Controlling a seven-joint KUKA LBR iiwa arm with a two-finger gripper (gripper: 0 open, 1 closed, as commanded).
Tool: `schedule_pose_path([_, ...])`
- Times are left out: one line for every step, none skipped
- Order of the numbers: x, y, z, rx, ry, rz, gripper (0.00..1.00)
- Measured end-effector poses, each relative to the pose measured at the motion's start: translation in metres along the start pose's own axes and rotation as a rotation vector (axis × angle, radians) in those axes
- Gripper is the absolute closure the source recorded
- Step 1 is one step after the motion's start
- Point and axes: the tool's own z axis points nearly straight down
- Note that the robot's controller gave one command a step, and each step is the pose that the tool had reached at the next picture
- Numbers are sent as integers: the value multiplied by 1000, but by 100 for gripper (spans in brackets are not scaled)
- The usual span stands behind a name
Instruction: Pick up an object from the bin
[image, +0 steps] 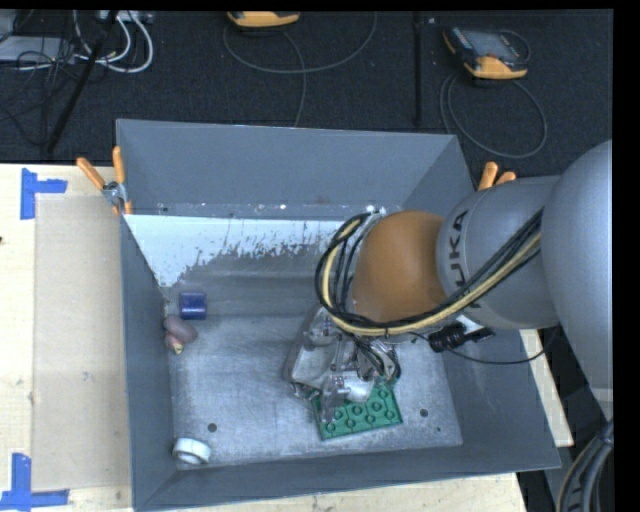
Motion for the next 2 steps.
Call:
schedule_pose_path([0,1,-1,0,2,2,100])
schedule_pose_path([0,-20,-146,8,1,-36,100])
